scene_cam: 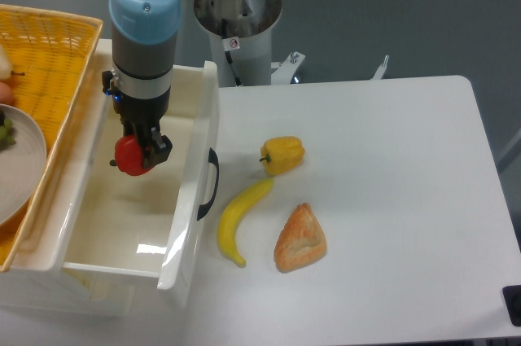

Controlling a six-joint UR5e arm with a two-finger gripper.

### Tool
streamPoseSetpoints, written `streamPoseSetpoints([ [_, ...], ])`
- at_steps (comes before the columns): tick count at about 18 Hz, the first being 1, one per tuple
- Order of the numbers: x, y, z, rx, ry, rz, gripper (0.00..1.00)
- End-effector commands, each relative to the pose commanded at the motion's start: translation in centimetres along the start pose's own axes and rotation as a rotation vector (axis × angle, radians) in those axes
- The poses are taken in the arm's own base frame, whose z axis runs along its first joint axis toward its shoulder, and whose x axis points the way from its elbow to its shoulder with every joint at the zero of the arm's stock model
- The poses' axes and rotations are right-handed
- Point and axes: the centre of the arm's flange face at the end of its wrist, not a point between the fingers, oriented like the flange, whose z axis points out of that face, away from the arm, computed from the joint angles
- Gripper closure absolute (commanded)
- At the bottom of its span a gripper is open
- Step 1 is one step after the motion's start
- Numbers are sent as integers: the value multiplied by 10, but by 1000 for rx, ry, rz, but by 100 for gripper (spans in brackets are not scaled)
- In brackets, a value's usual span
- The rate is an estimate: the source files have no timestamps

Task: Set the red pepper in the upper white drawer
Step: 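Lower the red pepper down into the drawer, then open the gripper to release the red pepper in the drawer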

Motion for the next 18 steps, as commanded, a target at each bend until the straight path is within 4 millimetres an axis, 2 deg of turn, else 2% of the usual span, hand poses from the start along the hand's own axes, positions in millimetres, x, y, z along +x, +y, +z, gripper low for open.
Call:
streamPoseSetpoints([
  [2, 0, 0, 1, -1, 1, 0, 36],
  [4, -1, 0, 2, -1, 3, 1, 27],
  [7, -3, 0, 5, -1, 6, 0, 20],
  [11, -1, -2, 5, -1, 6, 5, 20],
  [17, -3, 3, -8, 11, -13, -5, 20],
  [18, -4, 6, -16, 18, -25, -11, 20],
])
